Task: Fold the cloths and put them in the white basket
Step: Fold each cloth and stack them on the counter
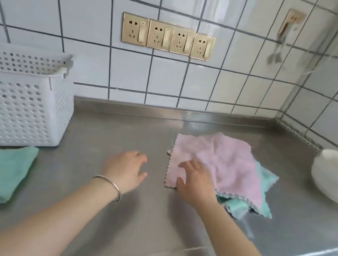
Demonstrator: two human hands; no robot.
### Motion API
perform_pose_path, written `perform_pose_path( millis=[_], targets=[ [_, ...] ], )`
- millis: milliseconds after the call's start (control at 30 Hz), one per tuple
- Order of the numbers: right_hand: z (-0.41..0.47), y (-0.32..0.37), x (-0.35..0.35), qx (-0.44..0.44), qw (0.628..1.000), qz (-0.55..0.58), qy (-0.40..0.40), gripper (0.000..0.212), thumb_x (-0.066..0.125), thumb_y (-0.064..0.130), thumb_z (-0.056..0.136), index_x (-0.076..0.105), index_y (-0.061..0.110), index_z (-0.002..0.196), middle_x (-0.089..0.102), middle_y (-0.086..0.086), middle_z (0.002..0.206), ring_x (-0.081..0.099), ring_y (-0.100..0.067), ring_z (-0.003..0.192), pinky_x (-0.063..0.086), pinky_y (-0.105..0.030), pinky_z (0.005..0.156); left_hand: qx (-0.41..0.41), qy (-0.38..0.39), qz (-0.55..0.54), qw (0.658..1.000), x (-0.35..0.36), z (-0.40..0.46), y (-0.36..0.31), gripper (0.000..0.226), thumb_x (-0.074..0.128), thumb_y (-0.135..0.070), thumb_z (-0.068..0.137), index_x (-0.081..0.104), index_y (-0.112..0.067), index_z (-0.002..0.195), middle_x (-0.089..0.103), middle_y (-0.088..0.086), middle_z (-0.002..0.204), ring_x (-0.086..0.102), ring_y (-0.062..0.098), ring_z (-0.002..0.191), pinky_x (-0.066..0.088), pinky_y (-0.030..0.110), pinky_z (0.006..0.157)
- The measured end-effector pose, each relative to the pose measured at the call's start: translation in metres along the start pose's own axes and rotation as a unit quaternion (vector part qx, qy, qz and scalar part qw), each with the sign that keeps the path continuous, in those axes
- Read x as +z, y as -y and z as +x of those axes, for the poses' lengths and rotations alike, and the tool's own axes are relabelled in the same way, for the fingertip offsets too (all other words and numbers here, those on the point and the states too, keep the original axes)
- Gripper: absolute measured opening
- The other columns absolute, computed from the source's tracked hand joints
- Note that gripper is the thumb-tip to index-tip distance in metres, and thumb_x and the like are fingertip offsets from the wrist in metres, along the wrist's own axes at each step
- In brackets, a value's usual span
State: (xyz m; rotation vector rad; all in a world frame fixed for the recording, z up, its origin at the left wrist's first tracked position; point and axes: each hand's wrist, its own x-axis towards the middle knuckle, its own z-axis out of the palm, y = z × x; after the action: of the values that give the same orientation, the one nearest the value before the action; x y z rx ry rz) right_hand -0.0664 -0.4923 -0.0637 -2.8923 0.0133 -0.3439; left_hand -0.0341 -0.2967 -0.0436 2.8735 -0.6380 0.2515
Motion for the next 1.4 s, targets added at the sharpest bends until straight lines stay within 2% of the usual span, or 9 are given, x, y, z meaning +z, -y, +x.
perform_pose_path(
  millis=[167,333,533,733,967,1067,1167,1300,1400],
  targets=[
    [-0.015,-0.059,-0.001,-0.028,0.994,-0.106,0.009,0.041,0.041,0.039,0.059,0.07,0.022,0.084,0.07,0.006,0.086,0.07,-0.017,0.077,0.053,-0.021,0.06,0.078,0.086,0.083,0.99,0.04,0.028,-0.081,0.033,0.051,-0.027,0.085,0.056,-0.015,0.116,0.058,0.006,0.121,0.055,0.028,0.116,0.044,0.036,0.091],
    [-0.01,-0.074,0.002,-0.066,0.991,-0.117,-0.022,0.033,0.068,0.028,0.048,0.07,0.02,0.08,0.071,0.005,0.081,0.069,-0.017,0.071,0.053,-0.02,0.056,0.071,0.094,0.11,0.987,0.058,0.048,-0.1,0.031,0.043,-0.005,0.086,0.055,-0.009,0.114,0.059,0.012,0.119,0.057,0.035,0.111,0.047,0.041,0.086],
    [-0.005,-0.076,0.005,0.004,0.996,0.053,-0.065,0.023,0.049,0.017,0.087,0.07,0.015,0.098,0.068,0.001,0.1,0.062,-0.025,0.091,0.043,-0.028,0.066,0.0,0.026,-0.116,0.993,0.075,0.055,-0.08,0.026,0.048,-0.022,0.091,0.067,-0.027,0.109,0.063,-0.001,0.112,0.059,0.027,0.105,0.048,0.033,0.082],
    [0.007,-0.074,-0.006,0.088,0.988,0.123,-0.015,0.033,0.04,0.017,0.09,0.067,0.021,0.109,0.065,-0.005,0.106,0.058,-0.027,0.095,0.044,-0.029,0.066,-0.073,0.003,-0.271,0.96,0.068,0.051,-0.063,0.016,0.054,-0.025,0.091,0.069,-0.023,0.086,0.065,0.006,0.075,0.058,0.031,0.077,0.039,0.032,0.064],
    [0.022,-0.072,-0.049,0.083,0.995,0.011,-0.058,0.033,0.04,0.015,0.093,0.063,0.027,0.113,0.071,-0.005,0.101,0.064,-0.028,0.088,0.043,-0.026,0.063,-0.03,-0.122,-0.269,0.955,0.016,0.06,-0.064,0.022,0.05,-0.018,0.093,0.07,-0.022,0.102,0.073,0.006,0.091,0.064,0.028,0.082,0.044,0.031,0.067],
    [0.023,-0.08,-0.077,0.084,0.992,-0.023,-0.095,0.029,0.042,0.016,0.094,0.063,0.025,0.112,0.07,-0.005,0.102,0.063,-0.029,0.09,0.041,-0.027,0.062,-0.024,-0.184,-0.304,0.935,-0.016,0.055,-0.049,0.022,0.049,-0.031,0.086,0.069,-0.024,0.092,0.073,0.002,0.078,0.066,0.02,0.075,0.046,0.032,0.066],
    [0.024,-0.077,-0.103,0.066,0.991,0.04,-0.113,0.02,0.049,0.021,0.093,0.066,0.018,0.103,0.066,-0.008,0.09,0.06,-0.03,0.088,0.035,-0.028,0.061,-0.024,-0.25,-0.344,0.905,-0.05,0.042,-0.028,0.008,0.058,-0.026,0.088,0.065,-0.024,0.083,0.064,-0.012,0.059,0.054,-0.001,0.057,0.038,0.009,0.054],
    [0.033,-0.05,-0.138,0.024,0.988,0.12,-0.098,0.029,0.06,0.032,0.088,0.051,0.022,0.062,0.05,-0.002,0.061,0.047,-0.025,0.066,0.031,-0.03,0.052,-0.035,-0.306,-0.345,0.887,-0.09,0.022,0.002,0.021,0.054,-0.018,0.093,0.055,-0.028,0.075,0.06,0.027,0.073,0.047,0.019,0.063,0.033,0.012,0.051],
    [0.038,-0.018,-0.162,0.002,0.972,0.222,-0.073,0.05,0.07,0.044,0.077,0.036,0.015,0.055,0.03,0.001,0.052,0.028,-0.016,0.05,0.018,-0.021,0.04,-0.076,-0.366,-0.325,0.869,-0.116,0.008,0.029,0.014,0.049,-0.024,0.095,0.055,-0.026,0.083,0.056,0.024,0.073,0.049,0.027,0.066,0.039,0.03,0.061]
  ],
)
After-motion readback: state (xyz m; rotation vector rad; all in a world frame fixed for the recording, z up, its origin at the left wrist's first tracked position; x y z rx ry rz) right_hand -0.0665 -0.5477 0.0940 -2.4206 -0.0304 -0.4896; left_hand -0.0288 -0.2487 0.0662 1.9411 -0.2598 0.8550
